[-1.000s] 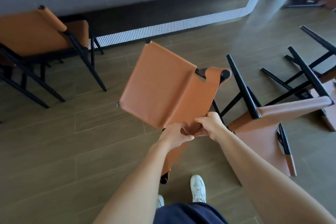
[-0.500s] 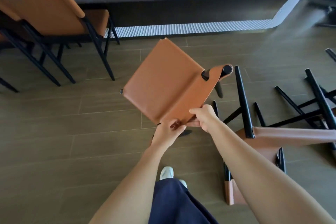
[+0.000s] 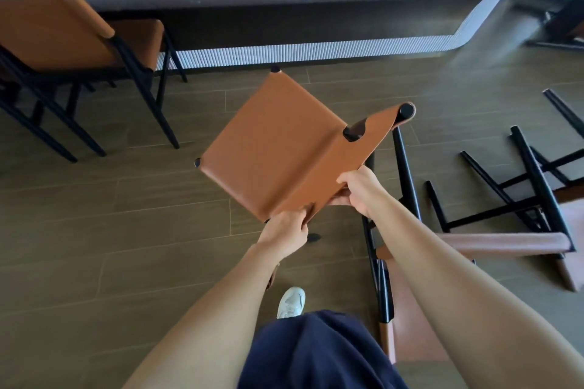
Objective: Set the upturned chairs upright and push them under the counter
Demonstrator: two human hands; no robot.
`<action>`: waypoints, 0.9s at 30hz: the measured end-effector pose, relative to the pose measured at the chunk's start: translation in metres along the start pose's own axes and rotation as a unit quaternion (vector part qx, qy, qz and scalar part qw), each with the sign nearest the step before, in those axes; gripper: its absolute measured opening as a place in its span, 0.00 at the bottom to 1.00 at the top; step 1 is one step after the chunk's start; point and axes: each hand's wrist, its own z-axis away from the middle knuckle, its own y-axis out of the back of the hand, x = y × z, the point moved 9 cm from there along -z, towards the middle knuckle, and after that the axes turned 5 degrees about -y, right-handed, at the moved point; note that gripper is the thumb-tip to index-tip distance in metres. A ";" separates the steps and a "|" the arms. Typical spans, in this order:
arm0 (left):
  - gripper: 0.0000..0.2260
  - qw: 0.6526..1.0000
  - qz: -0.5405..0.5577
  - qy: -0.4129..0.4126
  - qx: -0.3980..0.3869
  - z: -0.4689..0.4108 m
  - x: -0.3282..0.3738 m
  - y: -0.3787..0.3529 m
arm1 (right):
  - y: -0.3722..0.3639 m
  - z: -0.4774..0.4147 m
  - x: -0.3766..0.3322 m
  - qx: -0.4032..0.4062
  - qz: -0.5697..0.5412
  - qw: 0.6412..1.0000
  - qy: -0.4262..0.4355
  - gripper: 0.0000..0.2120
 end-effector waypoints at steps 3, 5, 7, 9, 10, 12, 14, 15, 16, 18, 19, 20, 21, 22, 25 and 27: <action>0.22 1.000 0.005 -0.001 0.005 -0.018 0.008 0.007 | 0.006 -0.009 -0.022 -0.009 0.008 1.000 0.007 0.17; 0.22 1.000 0.001 0.000 -0.002 -0.029 0.015 0.010 | 0.009 -0.013 -0.035 -0.021 0.015 1.000 0.006 0.17; 0.22 1.000 -0.011 0.002 -0.002 -0.039 0.020 0.016 | 0.013 -0.018 -0.047 -0.035 0.022 0.999 0.007 0.18; 0.22 1.000 -0.018 0.001 0.006 -0.051 0.025 0.027 | 0.015 -0.022 -0.057 -0.050 0.022 0.998 0.005 0.17; 0.23 1.000 -0.019 0.003 0.008 -0.056 0.028 0.032 | 0.017 -0.025 -0.062 -0.057 0.020 0.998 0.002 0.16; 0.24 1.000 -0.023 0.005 -0.001 -0.067 0.033 0.040 | 0.024 -0.034 -0.069 -0.058 -0.002 0.998 -0.014 0.17; 0.24 0.999 -0.035 0.001 -0.006 -0.082 0.037 0.051 | 0.033 -0.042 -0.076 -0.057 -0.017 0.998 -0.023 0.17; 0.24 0.999 -0.046 -0.002 -0.005 -0.090 0.039 0.057 | 0.037 -0.046 -0.079 -0.057 -0.018 0.998 -0.026 0.17; 0.24 0.998 -0.057 -0.005 -0.004 -0.097 0.042 0.063 | 0.041 -0.048 -0.081 -0.054 -0.025 0.998 -0.029 0.17; 0.24 0.998 -0.069 -0.006 -0.007 -0.105 0.044 0.069 | 0.048 -0.052 -0.080 -0.055 -0.045 0.997 -0.034 0.18; 0.24 0.998 -0.069 -0.002 -0.012 -0.105 0.042 0.069 | 0.049 -0.053 -0.076 -0.063 -0.049 0.996 -0.039 0.18; 0.24 0.998 -0.068 0.005 -0.016 -0.105 0.039 0.068 | 0.048 -0.052 -0.072 -0.072 -0.048 0.995 -0.043 0.18; 0.24 0.997 -0.070 0.011 -0.018 -0.101 0.036 0.066 | 0.048 -0.051 -0.067 -0.079 -0.048 0.995 -0.045 0.17; 0.24 0.997 -0.074 0.016 -0.016 -0.099 0.034 0.064 | 0.048 -0.052 -0.063 -0.083 -0.051 0.994 -0.044 0.16; 0.23 0.997 -0.075 0.022 -0.012 -0.095 0.036 0.057 | 0.053 -0.053 -0.055 -0.081 -0.062 0.994 -0.042 0.14; 0.24 0.997 -0.064 0.029 -0.027 -0.093 0.039 0.046 | 0.061 -0.056 -0.047 -0.073 -0.072 0.994 -0.048 0.13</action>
